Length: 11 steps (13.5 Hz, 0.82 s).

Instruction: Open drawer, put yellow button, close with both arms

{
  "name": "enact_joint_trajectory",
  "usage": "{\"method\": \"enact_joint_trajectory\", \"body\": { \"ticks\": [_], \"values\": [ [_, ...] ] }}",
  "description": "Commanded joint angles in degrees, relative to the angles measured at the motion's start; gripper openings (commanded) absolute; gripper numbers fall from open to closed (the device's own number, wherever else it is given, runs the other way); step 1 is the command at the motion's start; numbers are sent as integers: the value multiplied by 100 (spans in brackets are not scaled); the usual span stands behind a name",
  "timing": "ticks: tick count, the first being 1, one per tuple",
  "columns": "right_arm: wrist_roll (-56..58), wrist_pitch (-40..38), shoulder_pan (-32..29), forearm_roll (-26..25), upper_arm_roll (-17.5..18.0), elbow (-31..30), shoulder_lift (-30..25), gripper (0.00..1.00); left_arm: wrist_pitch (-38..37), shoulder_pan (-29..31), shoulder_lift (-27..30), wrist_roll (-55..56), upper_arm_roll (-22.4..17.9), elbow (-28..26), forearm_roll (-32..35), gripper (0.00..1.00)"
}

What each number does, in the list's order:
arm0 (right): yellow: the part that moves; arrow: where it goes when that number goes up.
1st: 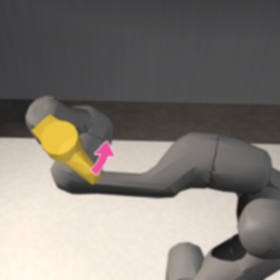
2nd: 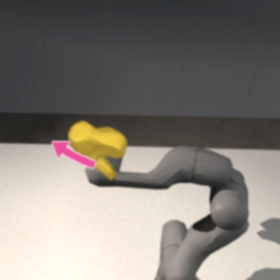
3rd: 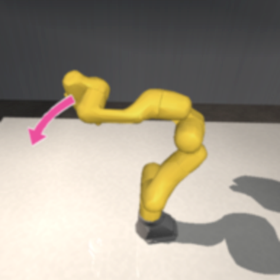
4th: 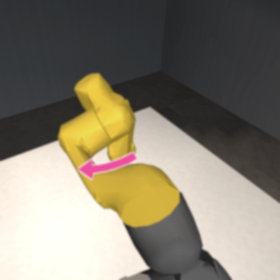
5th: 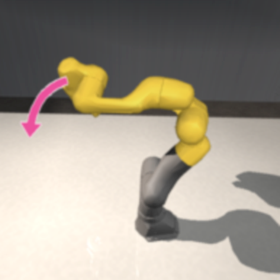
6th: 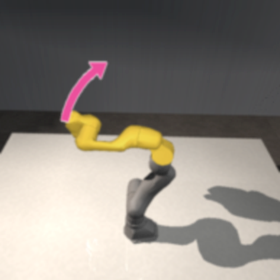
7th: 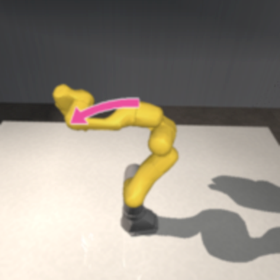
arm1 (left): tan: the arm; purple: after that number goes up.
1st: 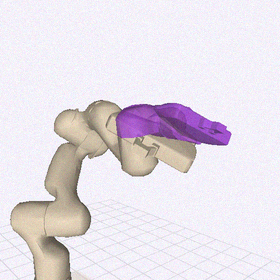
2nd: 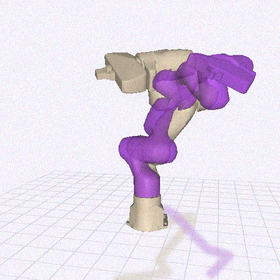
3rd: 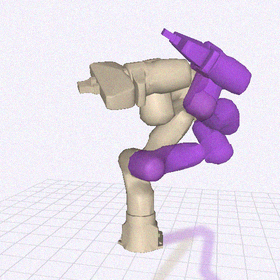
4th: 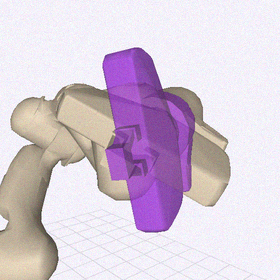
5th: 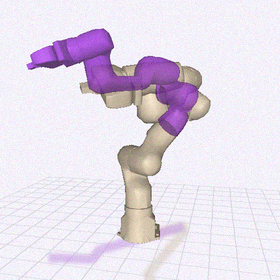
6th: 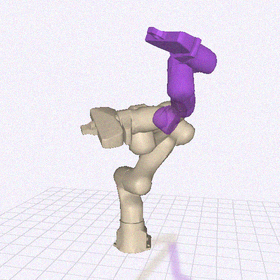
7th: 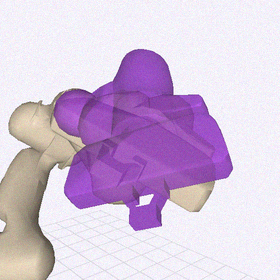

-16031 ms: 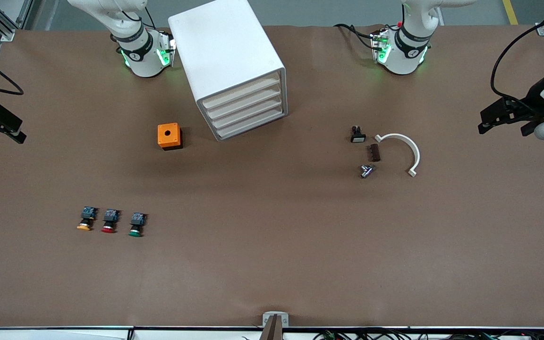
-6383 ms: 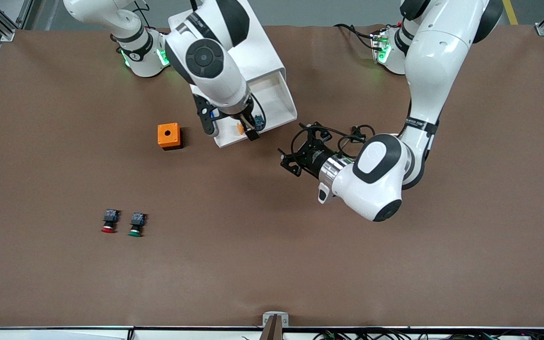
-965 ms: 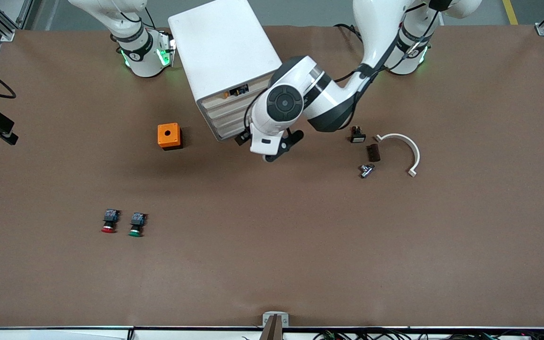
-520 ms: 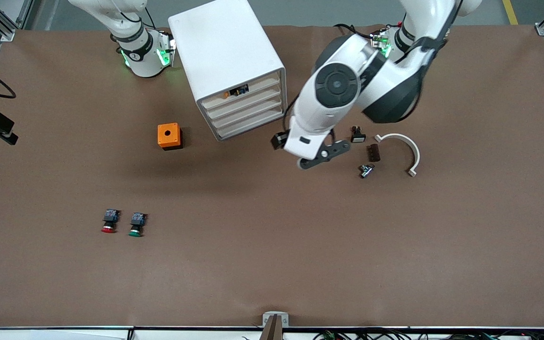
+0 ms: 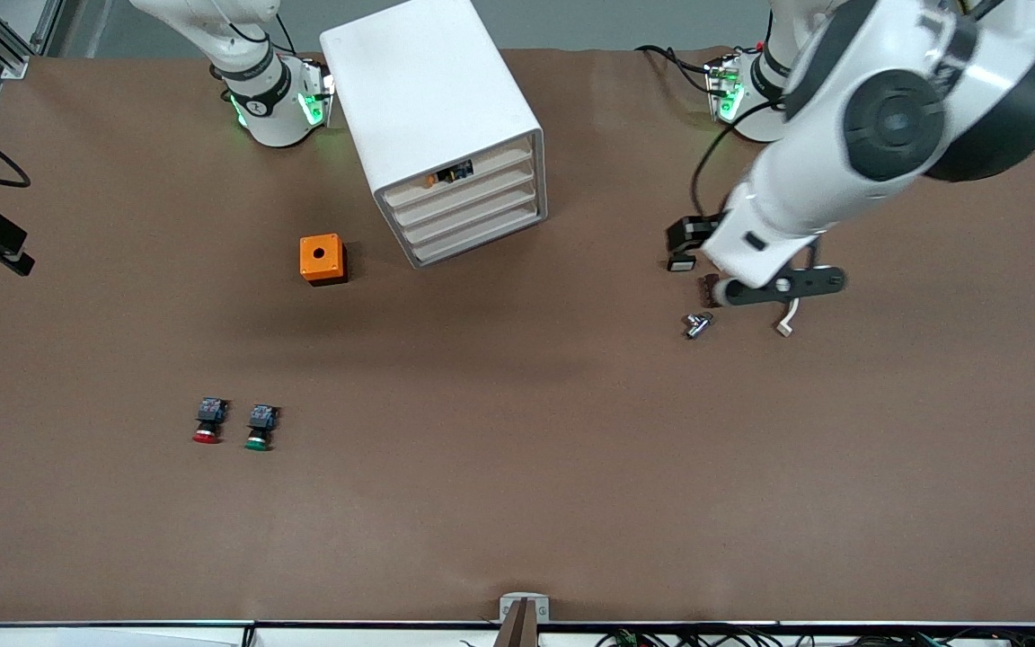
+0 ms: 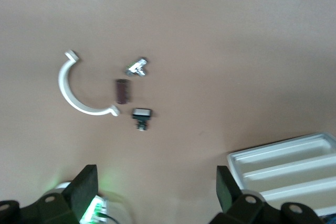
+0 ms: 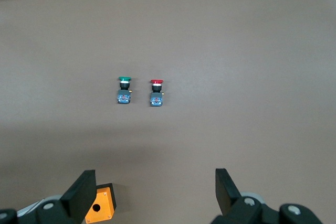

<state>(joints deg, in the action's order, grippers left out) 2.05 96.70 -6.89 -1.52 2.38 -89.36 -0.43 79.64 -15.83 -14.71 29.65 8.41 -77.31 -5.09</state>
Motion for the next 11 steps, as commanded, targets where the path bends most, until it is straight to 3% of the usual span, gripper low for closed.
{"method": "enact_joint_trajectory", "body": {
  "ticks": [1,4,9,11],
  "values": [
    [6,-20,-111,38,79,24,-27,100,52,535,924,-800,56,-976,87,99],
    [6,-20,-111,38,79,24,-27,100,122,1378,1671,-2046,100,-1732,87,99],
    [6,-20,-111,38,79,24,-27,100,1183,1416,2577,-2937,-436,-3068,244,99],
    [-3,-20,-111,29,79,24,-27,100,1527,1486,2561,-2956,-445,-3097,376,99]
  ]
}}
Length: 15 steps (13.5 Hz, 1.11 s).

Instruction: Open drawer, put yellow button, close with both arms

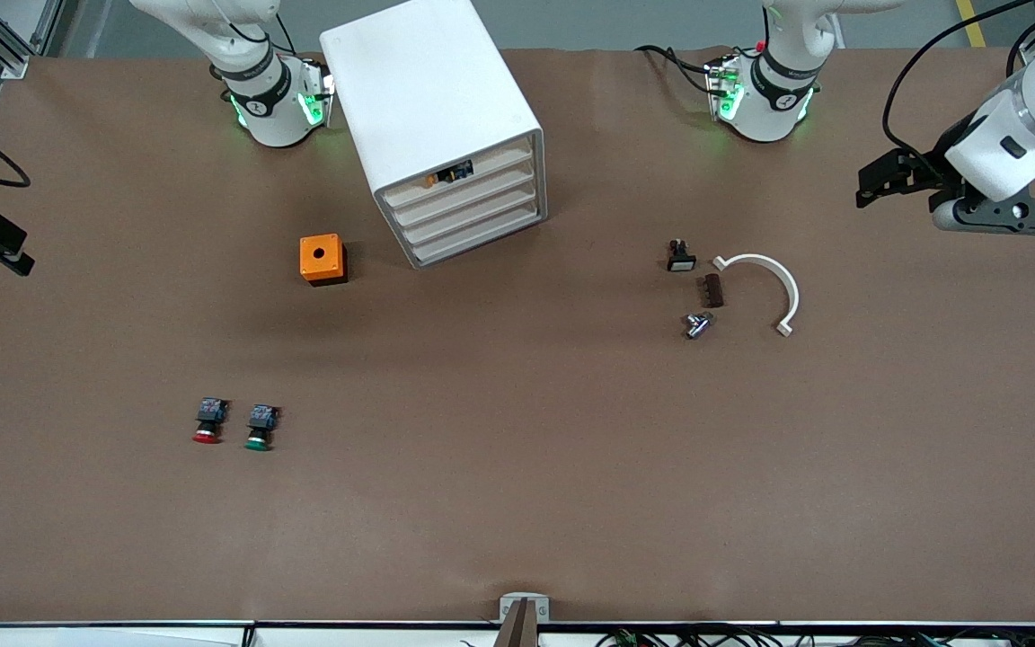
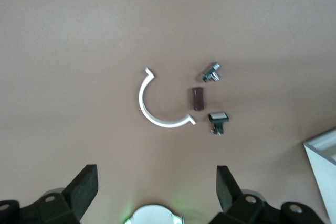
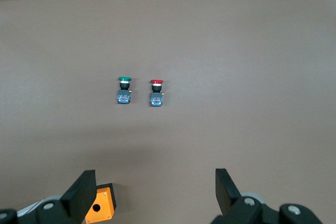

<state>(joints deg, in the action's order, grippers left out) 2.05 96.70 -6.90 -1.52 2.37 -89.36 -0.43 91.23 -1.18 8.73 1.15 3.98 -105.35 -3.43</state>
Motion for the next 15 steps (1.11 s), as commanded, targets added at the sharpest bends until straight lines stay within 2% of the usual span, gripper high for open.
{"method": "enact_joint_trajectory", "body": {
  "ticks": [1,4,9,15],
  "values": [
    [-3,-20,-110,38,79,24,-27,100,517,65,191,-106,6,-258,289,99],
    [-3,-11,-110,81,79,24,-27,100,580,83,-81,-98,6,145,316,99],
    [6,-3,-110,99,79,24,-27,100,536,92,-845,-71,6,1313,430,99],
    [6,-2,-119,99,70,32,-27,100,343,145,-908,-45,15,1500,395,99]
  ]
}}
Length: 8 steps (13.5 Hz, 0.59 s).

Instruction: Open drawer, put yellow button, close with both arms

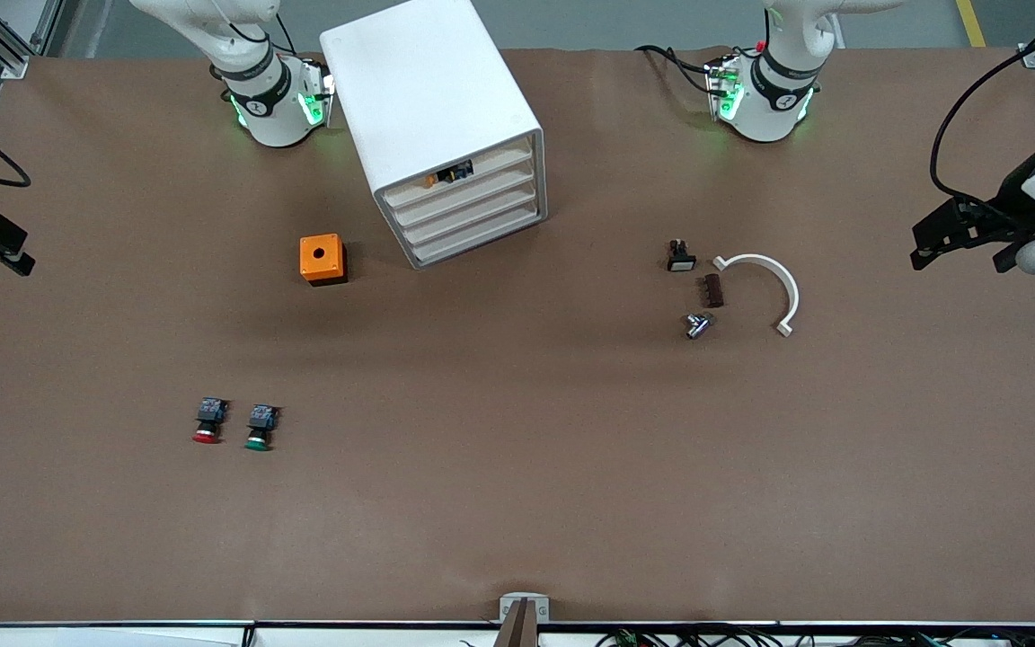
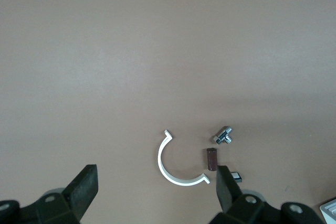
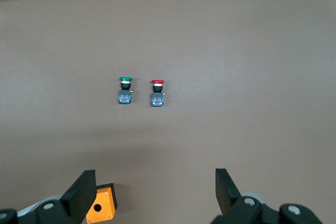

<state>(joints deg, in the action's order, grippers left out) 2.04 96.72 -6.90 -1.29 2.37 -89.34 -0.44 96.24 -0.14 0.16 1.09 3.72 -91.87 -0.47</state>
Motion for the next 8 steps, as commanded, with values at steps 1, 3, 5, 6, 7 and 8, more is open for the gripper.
{"method": "enact_joint_trajectory", "body": {
  "ticks": [1,3,5,6,7,8],
  "values": [
    [15,-4,-119,76,71,31,-27,100,-158,49,-43,-47,42,152,56,99],
    [15,13,-119,76,71,31,-36,100,-176,49,-25,-47,42,161,55,99],
    [15,49,-119,67,71,31,-36,100,-176,40,-34,-3,42,222,55,99],
    [15,49,-119,67,71,31,-36,100,-176,31,-34,-3,50,231,47,99],
    [15,49,-119,67,71,31,-27,100,-176,23,-34,6,50,240,47,99],
    [15,49,-119,67,71,31,-36,100,-176,22,-34,6,50,240,47,99]
  ]
}}
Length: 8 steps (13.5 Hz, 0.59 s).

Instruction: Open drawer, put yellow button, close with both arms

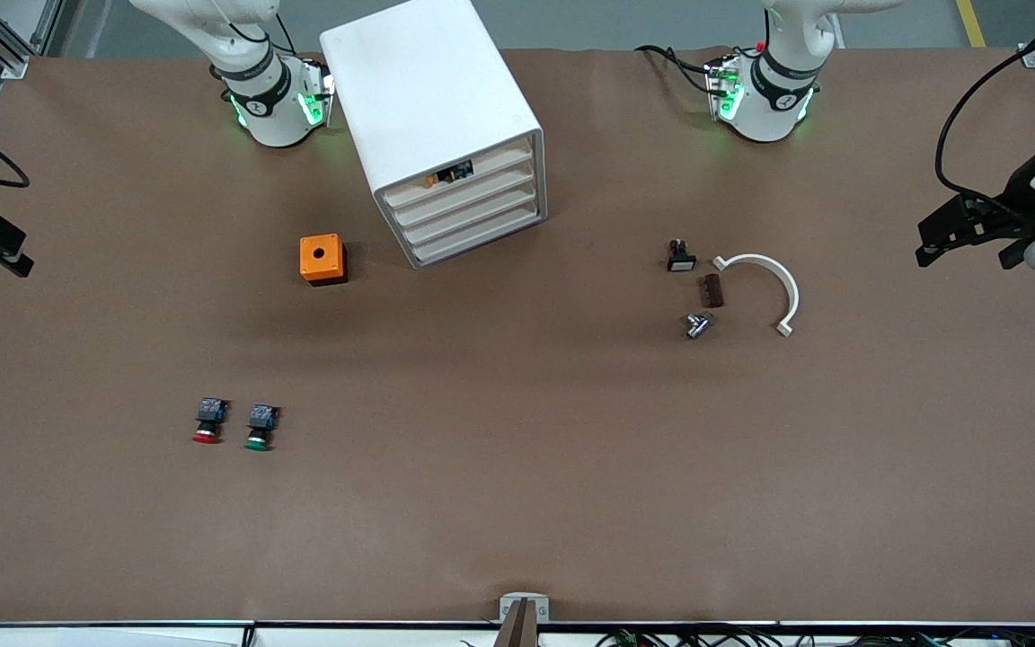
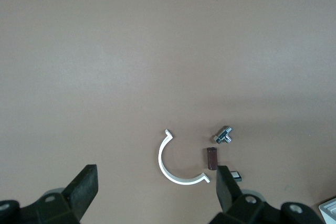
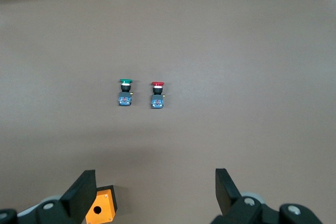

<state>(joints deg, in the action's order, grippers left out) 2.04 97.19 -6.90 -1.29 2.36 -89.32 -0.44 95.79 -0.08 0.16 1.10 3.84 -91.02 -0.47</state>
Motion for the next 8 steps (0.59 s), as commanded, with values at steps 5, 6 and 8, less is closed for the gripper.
{"method": "enact_joint_trajectory", "body": {
  "ticks": [5,6,8],
  "values": [
    [15,2,-119,76,71,29,-27,100,-139,8,-43,205,38,155,55,100],
    [15,2,-119,76,71,29,-27,100,-131,8,-43,171,38,155,64,99],
    [15,2,-119,76,71,29,-36,100,-131,-1,-43,171,46,155,73,100]
  ]
}}
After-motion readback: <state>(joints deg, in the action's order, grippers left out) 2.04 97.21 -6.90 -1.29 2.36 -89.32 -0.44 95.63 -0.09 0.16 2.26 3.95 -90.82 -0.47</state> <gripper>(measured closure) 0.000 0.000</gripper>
